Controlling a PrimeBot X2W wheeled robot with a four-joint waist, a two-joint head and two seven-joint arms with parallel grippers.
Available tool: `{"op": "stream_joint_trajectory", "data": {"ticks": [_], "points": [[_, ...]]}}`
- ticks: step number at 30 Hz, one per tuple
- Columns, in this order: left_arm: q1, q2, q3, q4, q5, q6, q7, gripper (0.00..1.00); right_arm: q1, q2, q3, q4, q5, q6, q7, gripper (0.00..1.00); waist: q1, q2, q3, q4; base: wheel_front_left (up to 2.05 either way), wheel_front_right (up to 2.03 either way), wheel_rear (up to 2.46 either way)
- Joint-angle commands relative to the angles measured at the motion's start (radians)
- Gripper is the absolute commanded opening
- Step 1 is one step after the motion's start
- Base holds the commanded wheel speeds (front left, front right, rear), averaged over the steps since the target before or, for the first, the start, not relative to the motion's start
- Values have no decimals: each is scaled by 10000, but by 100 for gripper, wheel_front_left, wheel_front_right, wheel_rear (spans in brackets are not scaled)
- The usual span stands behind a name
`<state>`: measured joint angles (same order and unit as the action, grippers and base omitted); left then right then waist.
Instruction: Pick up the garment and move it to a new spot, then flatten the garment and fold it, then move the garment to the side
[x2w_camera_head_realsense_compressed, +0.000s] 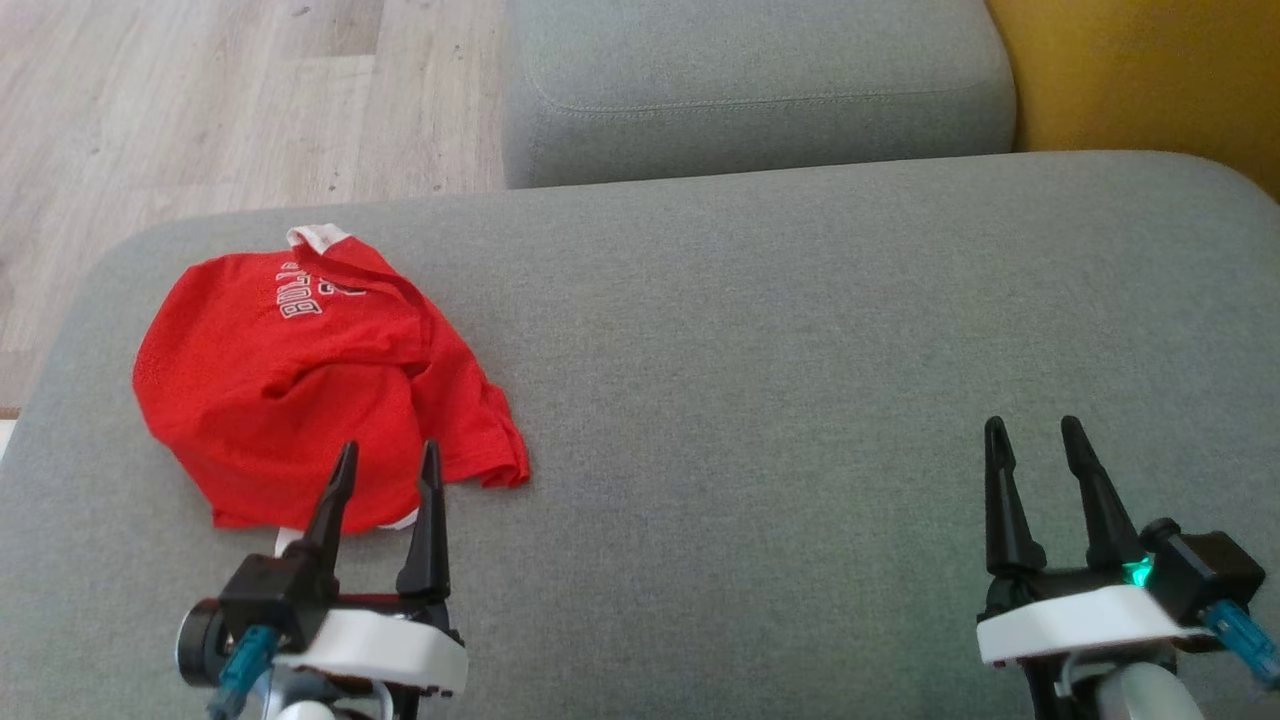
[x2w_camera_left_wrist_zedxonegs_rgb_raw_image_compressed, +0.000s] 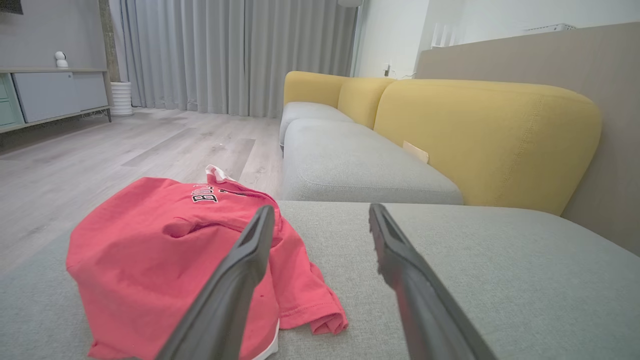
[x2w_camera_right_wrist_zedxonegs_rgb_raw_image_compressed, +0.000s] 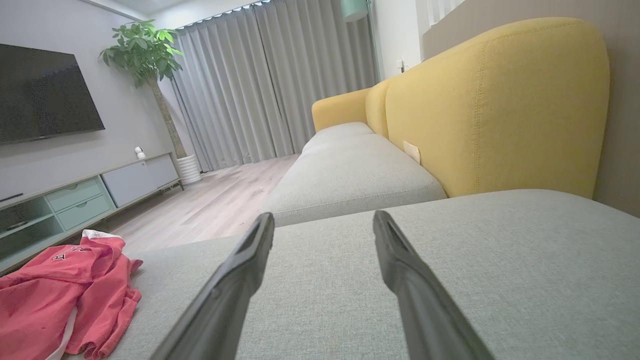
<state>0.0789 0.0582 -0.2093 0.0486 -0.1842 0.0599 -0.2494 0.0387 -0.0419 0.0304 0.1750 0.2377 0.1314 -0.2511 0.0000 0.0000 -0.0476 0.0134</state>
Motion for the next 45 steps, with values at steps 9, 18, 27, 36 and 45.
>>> {"op": "stream_joint_trajectory", "data": {"ticks": [9,18,27,36,45], "points": [[-352,-76,392,-242,-18,-100,-124,100,-373,-83,196,-232,-40,-7,-107,100,0,0,42,41,0,0,0],[-368,-78,382,-248,-119,-10,-124,100,-391,-83,169,-192,0,-7,-107,100,0,0,78,31,0,0,0],[-440,-79,448,-245,-197,51,-124,100,-399,-83,271,-160,19,-7,-107,100,0,0,90,150,0,0,0],[-472,-79,792,-314,-75,148,-124,100,-426,-83,557,-122,15,-7,-107,100,0,0,11,751,0,0,0],[-431,-79,1170,-366,122,72,-124,100,-409,-83,855,-35,198,-7,-107,100,0,0,-122,1705,0,0,0]]}}
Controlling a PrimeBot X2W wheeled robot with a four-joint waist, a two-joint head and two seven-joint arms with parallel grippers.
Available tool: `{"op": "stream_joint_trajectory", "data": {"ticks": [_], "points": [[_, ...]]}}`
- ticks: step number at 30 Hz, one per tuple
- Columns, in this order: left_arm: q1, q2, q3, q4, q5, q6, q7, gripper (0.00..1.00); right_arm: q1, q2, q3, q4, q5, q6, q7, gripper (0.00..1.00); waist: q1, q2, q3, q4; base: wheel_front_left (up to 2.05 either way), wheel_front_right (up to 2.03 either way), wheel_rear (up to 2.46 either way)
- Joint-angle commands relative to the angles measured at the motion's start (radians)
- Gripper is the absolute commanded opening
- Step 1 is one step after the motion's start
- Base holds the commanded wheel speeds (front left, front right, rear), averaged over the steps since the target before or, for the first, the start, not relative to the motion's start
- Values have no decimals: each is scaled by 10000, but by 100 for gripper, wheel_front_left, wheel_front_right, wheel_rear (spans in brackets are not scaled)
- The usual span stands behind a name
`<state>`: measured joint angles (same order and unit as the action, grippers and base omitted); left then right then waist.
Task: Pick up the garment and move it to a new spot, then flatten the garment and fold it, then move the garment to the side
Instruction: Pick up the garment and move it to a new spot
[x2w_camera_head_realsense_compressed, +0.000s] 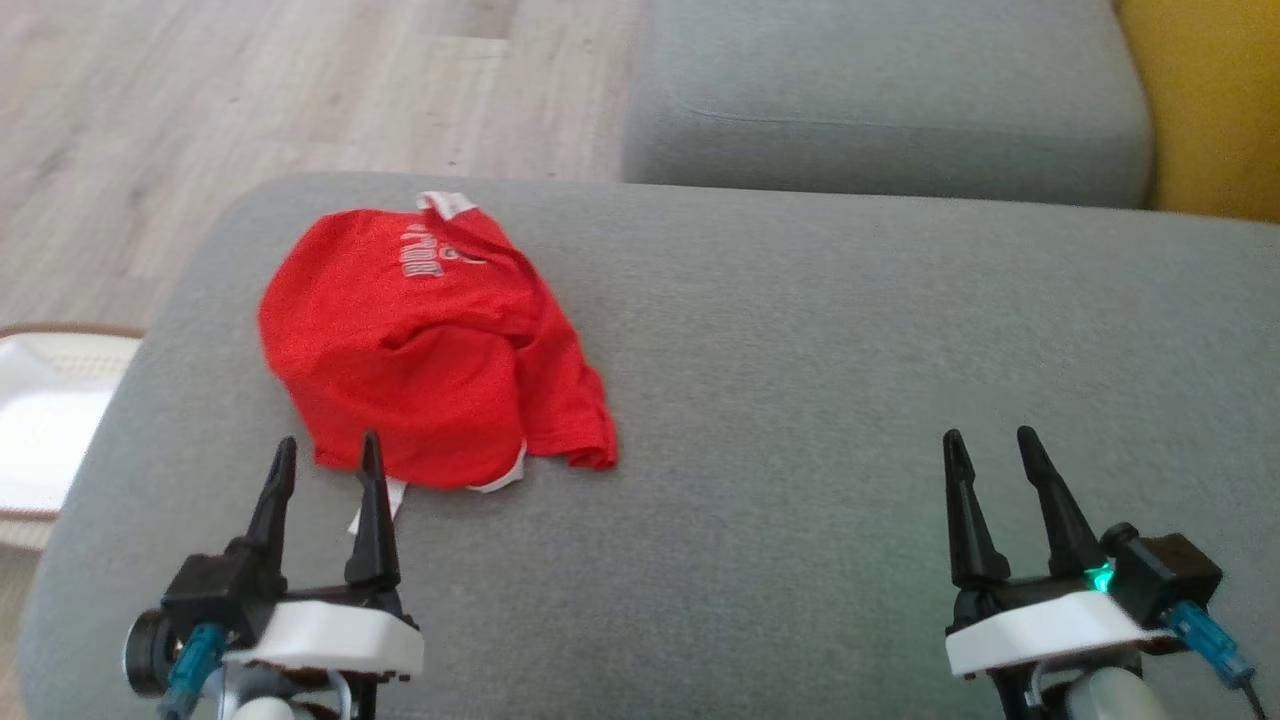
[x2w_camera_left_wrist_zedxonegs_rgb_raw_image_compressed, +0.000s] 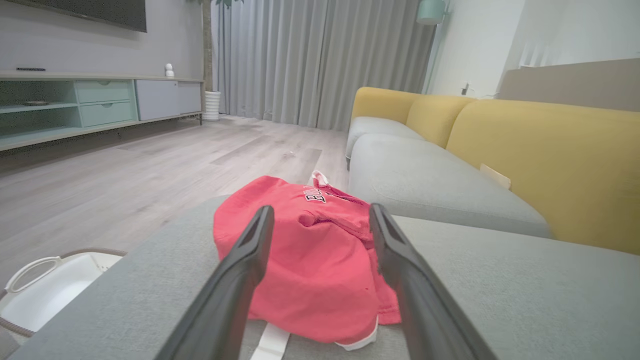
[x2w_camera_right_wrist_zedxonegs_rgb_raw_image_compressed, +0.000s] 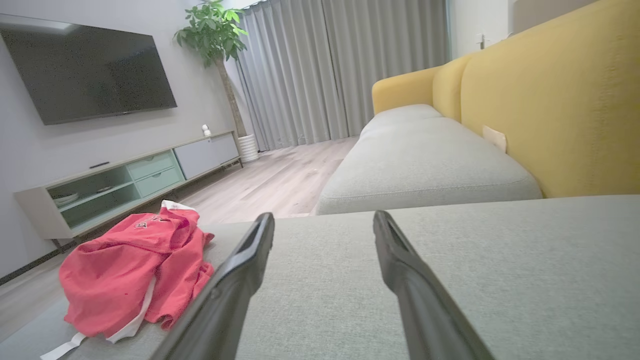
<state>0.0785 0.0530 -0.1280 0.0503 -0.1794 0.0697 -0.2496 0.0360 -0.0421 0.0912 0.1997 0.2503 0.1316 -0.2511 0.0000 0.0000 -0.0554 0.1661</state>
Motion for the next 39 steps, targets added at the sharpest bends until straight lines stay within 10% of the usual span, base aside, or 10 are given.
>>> {"op": "stream_joint_trajectory", "data": {"ticks": [1,22,39], "points": [[-417,-27,382,-395,86,-30,-122,100,-378,-81,274,-274,93,-9,-107,100,0,0,-58,283,0,0,0],[-299,-28,989,-522,296,-44,-122,100,-297,-81,737,-263,462,-9,-107,100,0,0,-85,1851,0,0,0],[-511,-26,1337,-365,525,-320,-122,100,-374,-81,817,-268,419,-9,-107,100,0,0,275,1789,0,0,0]]}}
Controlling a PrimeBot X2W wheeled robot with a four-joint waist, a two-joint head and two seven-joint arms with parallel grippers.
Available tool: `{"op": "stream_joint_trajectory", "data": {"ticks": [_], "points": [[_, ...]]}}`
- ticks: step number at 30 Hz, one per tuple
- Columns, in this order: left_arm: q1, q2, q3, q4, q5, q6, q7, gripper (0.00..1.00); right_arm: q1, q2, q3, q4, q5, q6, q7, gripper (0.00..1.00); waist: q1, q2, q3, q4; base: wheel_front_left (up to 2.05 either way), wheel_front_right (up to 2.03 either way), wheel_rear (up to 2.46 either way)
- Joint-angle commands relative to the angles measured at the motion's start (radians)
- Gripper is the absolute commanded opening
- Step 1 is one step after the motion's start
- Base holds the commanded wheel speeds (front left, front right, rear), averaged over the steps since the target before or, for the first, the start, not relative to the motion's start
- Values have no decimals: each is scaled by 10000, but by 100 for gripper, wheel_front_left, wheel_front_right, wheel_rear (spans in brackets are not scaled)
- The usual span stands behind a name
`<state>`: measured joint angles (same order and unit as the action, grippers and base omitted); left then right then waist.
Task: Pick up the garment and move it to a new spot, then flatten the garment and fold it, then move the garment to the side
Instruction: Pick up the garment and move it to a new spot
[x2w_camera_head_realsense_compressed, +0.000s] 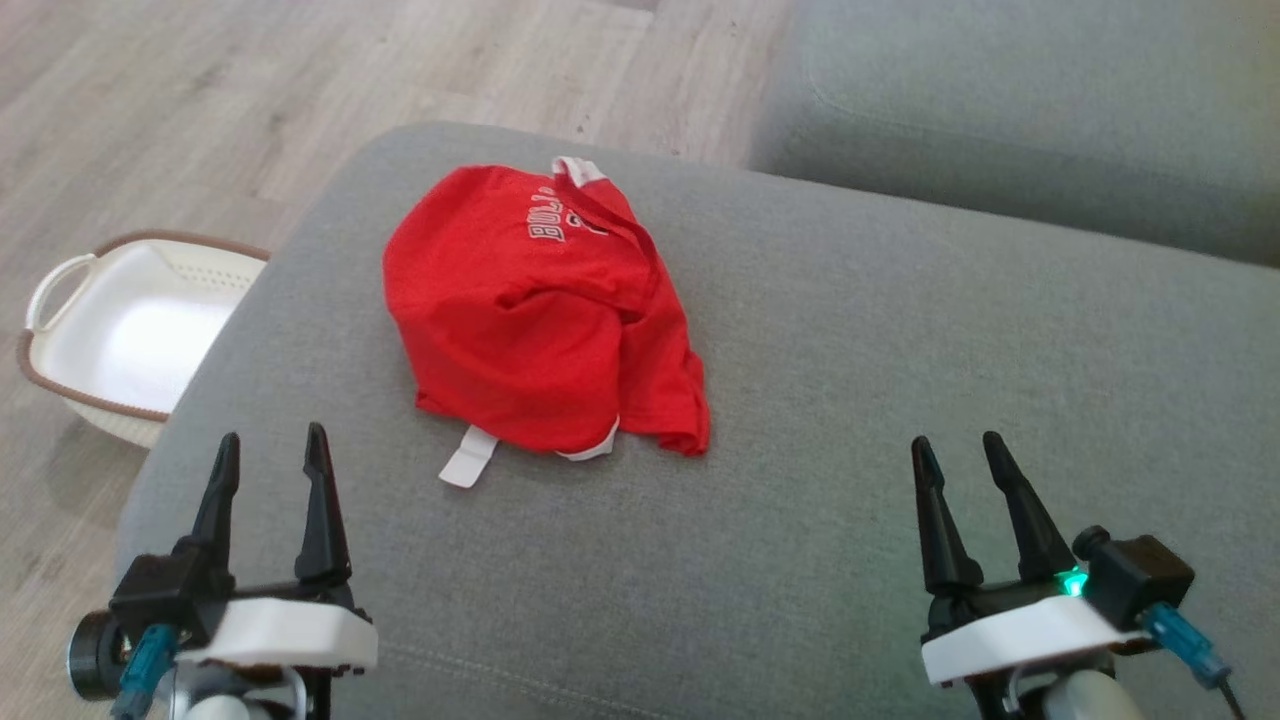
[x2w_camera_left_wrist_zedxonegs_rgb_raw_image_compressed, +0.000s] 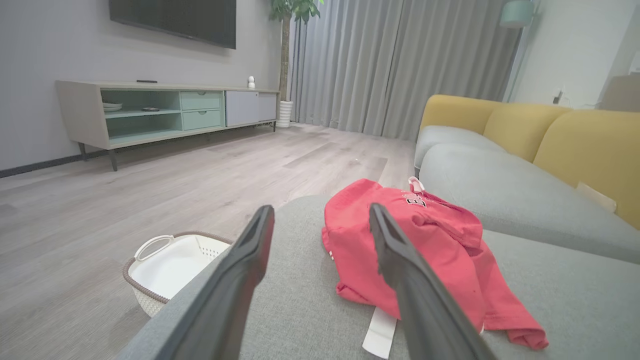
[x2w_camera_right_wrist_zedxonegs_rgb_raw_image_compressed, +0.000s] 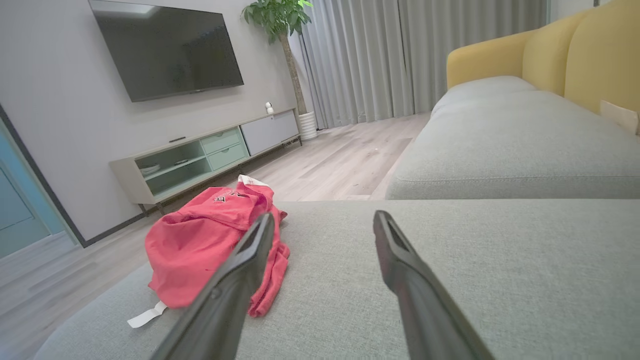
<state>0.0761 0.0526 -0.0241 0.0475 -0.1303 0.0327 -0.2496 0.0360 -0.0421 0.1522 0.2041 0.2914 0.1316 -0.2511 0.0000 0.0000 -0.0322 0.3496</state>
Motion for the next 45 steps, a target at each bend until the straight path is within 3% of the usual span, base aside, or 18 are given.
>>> {"op": "stream_joint_trajectory", "data": {"ticks": [1,10,16,24,31,38,45], "points": [[-576,5,338,-253,87,-36,-122,100,-386,-81,170,-318,-27,-9,-107,100,0,0,122,-111,0,0,0],[-2928,830,367,1219,101,-1089,-92,100,-918,-81,-435,-639,-555,-9,-107,100,0,0,1593,-882,0,0,0],[-5665,1709,-184,2653,-347,-1538,1310,100,-1357,-81,-873,-842,-836,-9,-107,100,0,0,2629,-1559,0,0,0],[-9047,3220,-1942,4531,-1448,-1629,3550,100,-1899,-81,-1015,-1038,-895,-9,-107,100,0,0,3828,-2430,0,0,0],[-10773,4077,-3231,5946,-2657,-1632,4810,100,-2119,-81,-838,-1107,-766,-9,-107,100,0,0,4388,-2910,0,0,0],[-11612,4459,-3782,7217,-3188,-1632,5678,100,-2264,-81,-774,-1091,-652,-9,-107,100,0,0,4570,-3170,0,0,0],[-12051,4470,-3998,8019,-3292,-1633,5981,100,-2311,-81,-684,-1078,-543,-9,-107,100,0,0,4659,-3287,0,0,0]]}}
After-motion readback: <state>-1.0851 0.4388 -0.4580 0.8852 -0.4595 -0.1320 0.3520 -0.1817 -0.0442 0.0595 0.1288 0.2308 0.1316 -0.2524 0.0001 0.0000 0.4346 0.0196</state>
